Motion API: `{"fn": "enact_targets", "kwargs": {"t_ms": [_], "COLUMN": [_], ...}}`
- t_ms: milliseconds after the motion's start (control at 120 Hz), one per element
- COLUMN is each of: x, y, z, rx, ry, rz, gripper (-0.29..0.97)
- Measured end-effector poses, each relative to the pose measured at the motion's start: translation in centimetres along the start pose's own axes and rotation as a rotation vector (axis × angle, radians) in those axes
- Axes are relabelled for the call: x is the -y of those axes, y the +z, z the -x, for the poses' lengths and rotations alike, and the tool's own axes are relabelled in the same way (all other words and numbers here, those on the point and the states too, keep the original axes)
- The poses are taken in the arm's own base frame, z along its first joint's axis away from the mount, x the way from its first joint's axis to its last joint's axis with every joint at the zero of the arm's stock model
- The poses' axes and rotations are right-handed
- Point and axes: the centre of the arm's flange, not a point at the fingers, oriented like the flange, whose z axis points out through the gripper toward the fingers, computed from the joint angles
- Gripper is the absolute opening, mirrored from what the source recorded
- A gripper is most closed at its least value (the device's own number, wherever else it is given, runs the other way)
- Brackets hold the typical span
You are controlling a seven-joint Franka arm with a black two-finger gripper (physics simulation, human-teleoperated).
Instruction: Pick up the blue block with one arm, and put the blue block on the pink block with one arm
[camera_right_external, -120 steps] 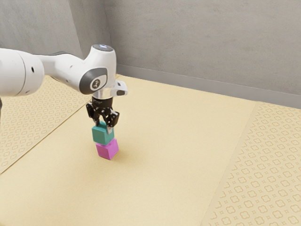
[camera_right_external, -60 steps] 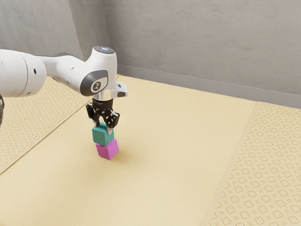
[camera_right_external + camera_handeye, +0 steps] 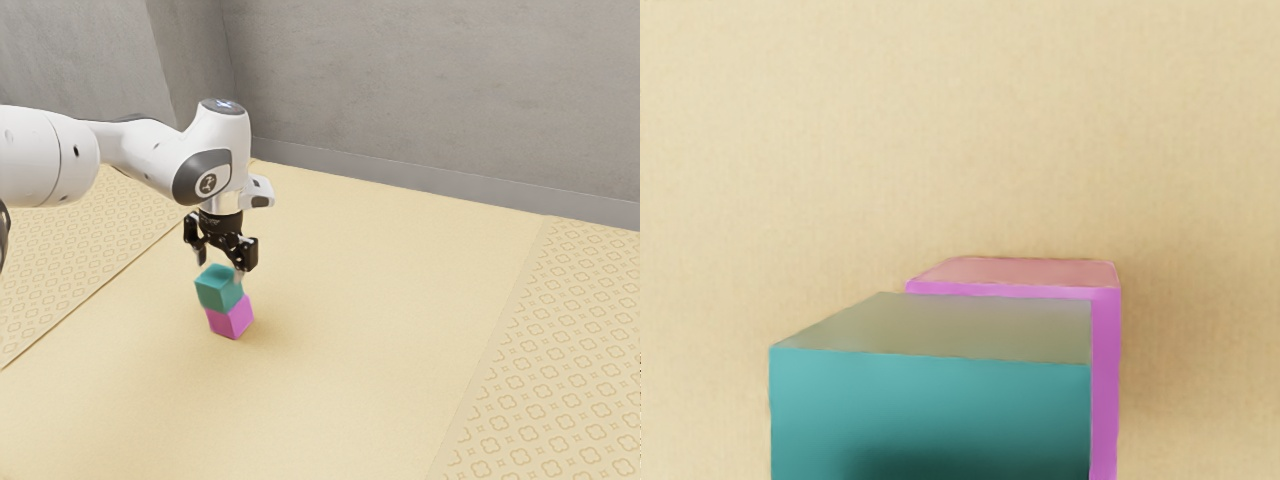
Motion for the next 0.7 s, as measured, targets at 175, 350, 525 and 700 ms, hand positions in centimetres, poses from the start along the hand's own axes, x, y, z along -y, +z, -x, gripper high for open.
{"fn": "enact_targets", "kwargs": {"t_ms": [175,350,525,700], "x": [0.9,2.4,2.6,3.3], "y": [-2.1,-6.2,-8.4,-8.2], "z": [0.4,1.7,3.0,3.3], "rx": [-0.031,-0.080,-0.077,-0.053], "ry": [-0.002,-0.023,-0.019,-0.014], "rz": [-0.006,0.033,0.100,0.144], "gripper": [0.64,0.66,0.67,0.68]}}
